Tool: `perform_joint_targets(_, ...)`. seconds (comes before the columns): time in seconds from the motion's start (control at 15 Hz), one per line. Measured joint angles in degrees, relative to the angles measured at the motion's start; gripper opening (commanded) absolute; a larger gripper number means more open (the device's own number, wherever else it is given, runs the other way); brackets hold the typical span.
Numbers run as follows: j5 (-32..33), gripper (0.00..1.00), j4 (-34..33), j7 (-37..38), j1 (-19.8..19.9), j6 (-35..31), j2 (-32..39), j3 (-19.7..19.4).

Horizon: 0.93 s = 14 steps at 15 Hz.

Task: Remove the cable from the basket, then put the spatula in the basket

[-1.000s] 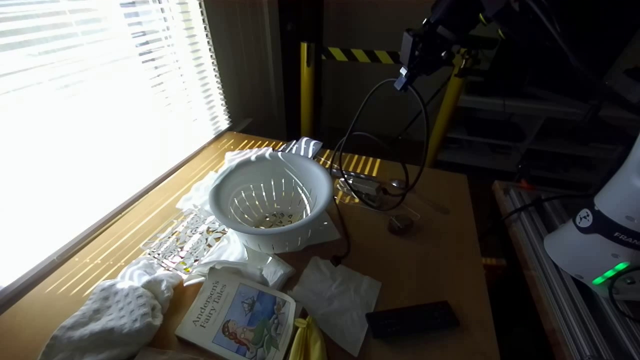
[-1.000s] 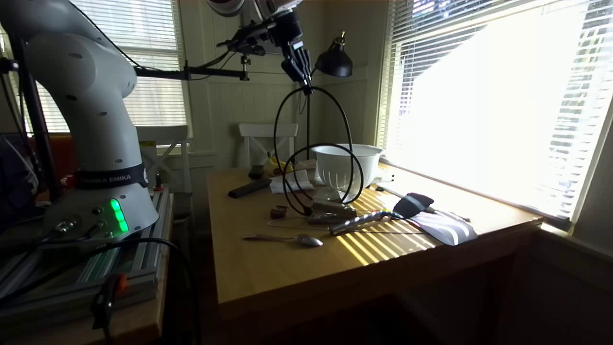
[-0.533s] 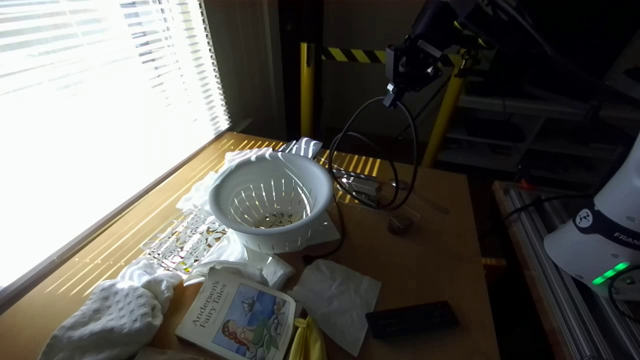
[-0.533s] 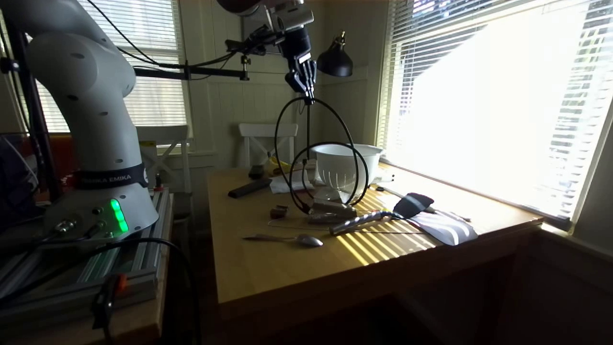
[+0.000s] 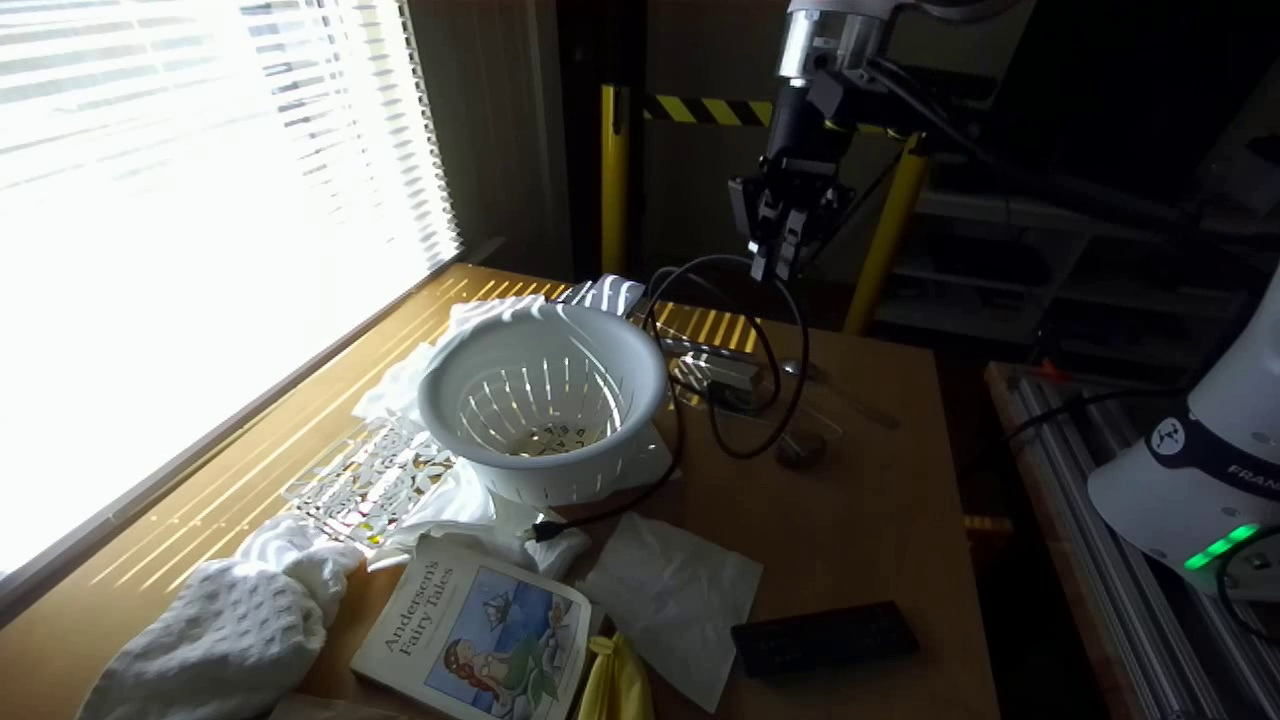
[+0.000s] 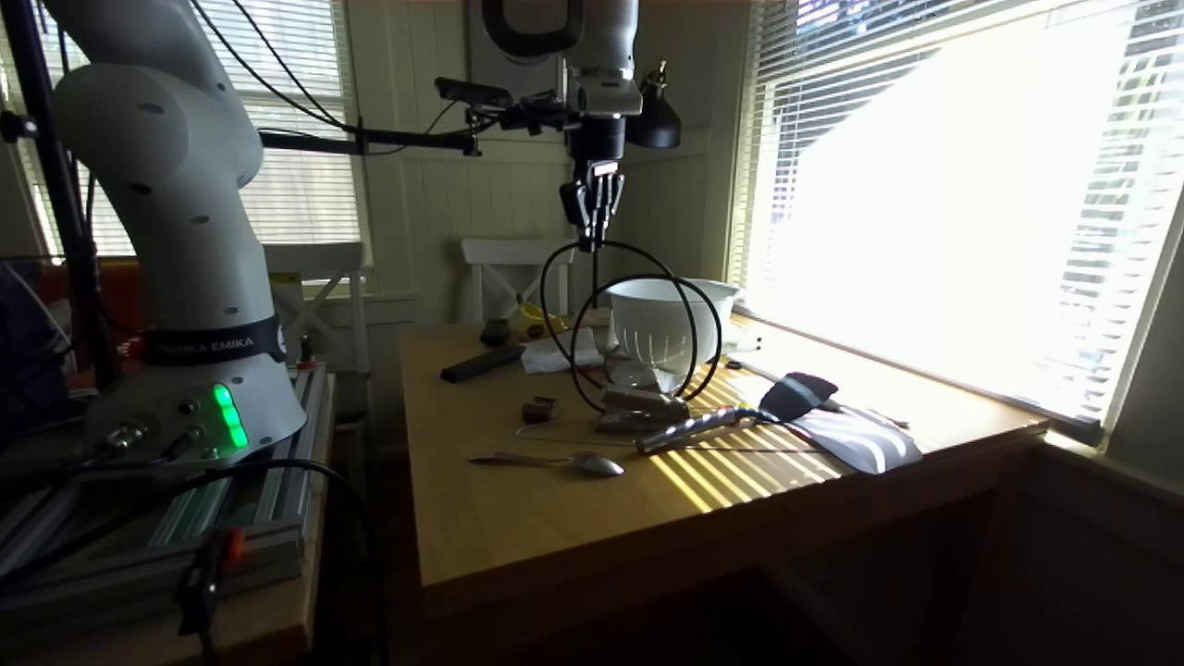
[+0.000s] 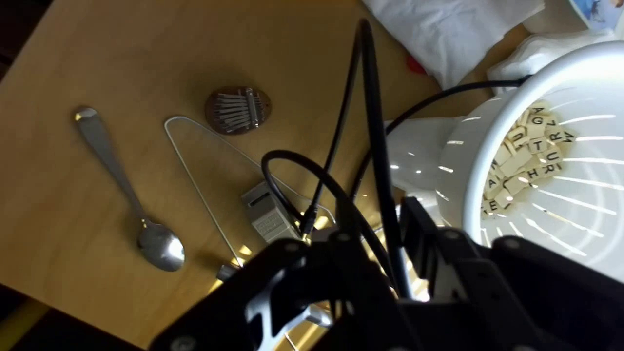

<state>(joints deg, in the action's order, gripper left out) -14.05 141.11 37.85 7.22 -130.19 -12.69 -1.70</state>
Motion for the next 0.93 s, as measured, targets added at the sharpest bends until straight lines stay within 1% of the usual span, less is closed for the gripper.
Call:
perform_joint_targets(0.13,4.87,0.76,-1.66,1.06,0.18,4.66,1.15,0.03)
perform_joint_targets(0.2,6.33,0.82,-2.16,1.01,0.18,5.88,1.03,0.03)
perform_joint_targets(0.27,7.34,0.9,-2.37,0.24,0.18,6.13,0.47,0.01)
perform_joint_targets(0.33,8.56,0.96,-2.36,-1.07,0.18,6.13,-0.53,-0.03)
perform_joint_targets(0.47,12.09,1.0,-1.82,-3.5,0.36,6.13,-3.5,-0.11)
perform_joint_targets(0.6,14.7,1.0,-0.56,-5.56,1.07,4.29,-7.24,-0.13)
perform_joint_targets(0.8,14.48,1.0,2.25,-8.61,1.78,-2.29,-12.79,-0.73)
perform_joint_targets(0.93,13.56,1.0,3.84,-7.27,2.85,-5.61,-15.71,-0.9)
